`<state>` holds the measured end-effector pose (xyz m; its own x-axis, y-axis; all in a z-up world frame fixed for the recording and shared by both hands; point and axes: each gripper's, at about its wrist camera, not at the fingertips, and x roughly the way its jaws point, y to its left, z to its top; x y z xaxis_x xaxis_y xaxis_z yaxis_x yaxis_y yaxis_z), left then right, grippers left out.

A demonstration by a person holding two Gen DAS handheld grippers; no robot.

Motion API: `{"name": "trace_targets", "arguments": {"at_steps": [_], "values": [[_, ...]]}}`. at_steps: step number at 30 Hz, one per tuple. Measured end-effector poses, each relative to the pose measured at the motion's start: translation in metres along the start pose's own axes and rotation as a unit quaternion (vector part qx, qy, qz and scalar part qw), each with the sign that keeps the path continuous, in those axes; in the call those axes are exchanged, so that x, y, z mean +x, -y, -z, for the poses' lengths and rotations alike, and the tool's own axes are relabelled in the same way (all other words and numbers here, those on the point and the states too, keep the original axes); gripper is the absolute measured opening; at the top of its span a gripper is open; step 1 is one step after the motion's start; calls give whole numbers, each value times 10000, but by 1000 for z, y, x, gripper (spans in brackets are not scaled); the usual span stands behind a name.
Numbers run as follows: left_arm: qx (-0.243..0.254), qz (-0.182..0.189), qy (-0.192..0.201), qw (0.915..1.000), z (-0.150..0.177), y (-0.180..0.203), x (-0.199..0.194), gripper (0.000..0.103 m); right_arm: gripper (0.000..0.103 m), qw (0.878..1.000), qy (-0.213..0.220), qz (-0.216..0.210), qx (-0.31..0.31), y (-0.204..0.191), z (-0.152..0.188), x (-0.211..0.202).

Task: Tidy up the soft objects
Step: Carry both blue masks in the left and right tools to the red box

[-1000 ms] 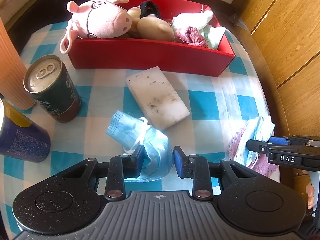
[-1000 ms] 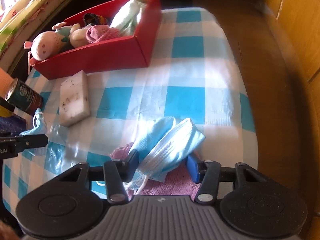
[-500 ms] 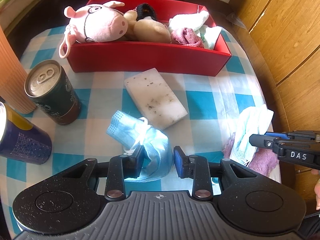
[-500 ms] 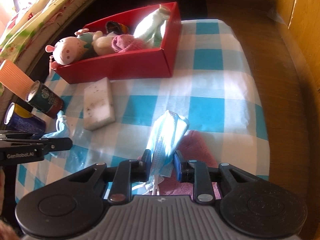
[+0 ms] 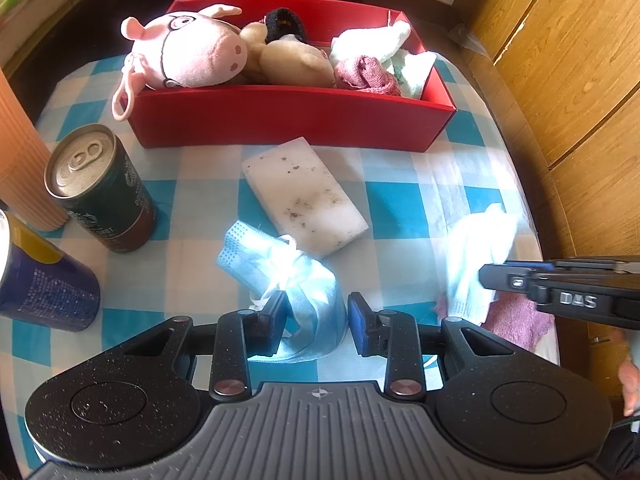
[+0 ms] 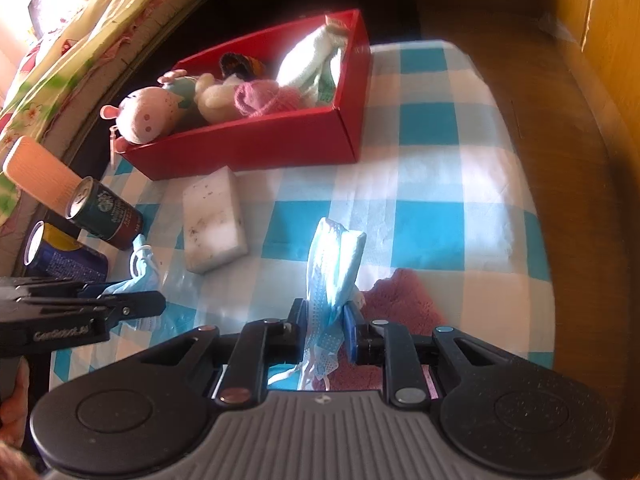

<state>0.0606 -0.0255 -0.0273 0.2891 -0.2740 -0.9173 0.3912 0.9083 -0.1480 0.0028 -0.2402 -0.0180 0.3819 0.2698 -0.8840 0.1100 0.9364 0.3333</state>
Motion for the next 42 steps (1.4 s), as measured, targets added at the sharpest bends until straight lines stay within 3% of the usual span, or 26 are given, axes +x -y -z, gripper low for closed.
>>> {"name": "trace_targets", "arguments": {"at_steps": [4, 8, 11, 18, 20, 24, 26, 29, 30, 32, 33, 34, 42], "values": [[9, -8, -27, 10000, -1, 0, 3, 34, 6, 9998, -81, 198, 12, -4, -4, 17], [-6, -19, -44, 10000, 0, -1, 4, 34, 6, 9994, -233, 261, 22, -8, -2, 33], [-13, 1, -25, 10000, 0, -1, 2, 34, 3, 9988, -101, 448, -153, -16, 2, 34], [14, -66, -6, 10000, 2, -5, -3, 34, 0, 9993, 127, -6, -340, -33, 0, 5], [-6, -59, -40, 10000, 4, -7, 0, 37, 0, 9992, 187, -130, -343, -36, 0, -3], [-31, -111, -218, 9997, 4, -3, 18, 55, 0, 9986, 305, -285, -318, -40, -3, -12], [23, 11, -315, 9995, 5, 6, 28, 56, 0, 9984, 313, -325, -345, -43, -3, -13], [416, -311, -540, 9972, 13, 25, 50, 67, 0, 9985, 270, -328, -349, -43, -2, -11], [575, -450, -590, 9956, 17, 31, 55, 67, 0, 9986, 254, -322, -331, -41, -2, -10], [855, -679, -496, 9928, 23, 40, 53, 53, 0, 9988, 217, -311, -315, -37, -2, -8], [831, -563, -510, 9936, 24, 39, 51, 32, 0, 9988, 218, -313, -304, -35, -2, -9], [695, -415, -576, 9951, 24, 35, 49, 25, 0, 9988, 226, -317, -301, -34, -3, -10], [455, -268, -70, 9986, 19, 20, 12, 21, 0, 9965, 515, -619, -214, -38, -8, -34]]}}
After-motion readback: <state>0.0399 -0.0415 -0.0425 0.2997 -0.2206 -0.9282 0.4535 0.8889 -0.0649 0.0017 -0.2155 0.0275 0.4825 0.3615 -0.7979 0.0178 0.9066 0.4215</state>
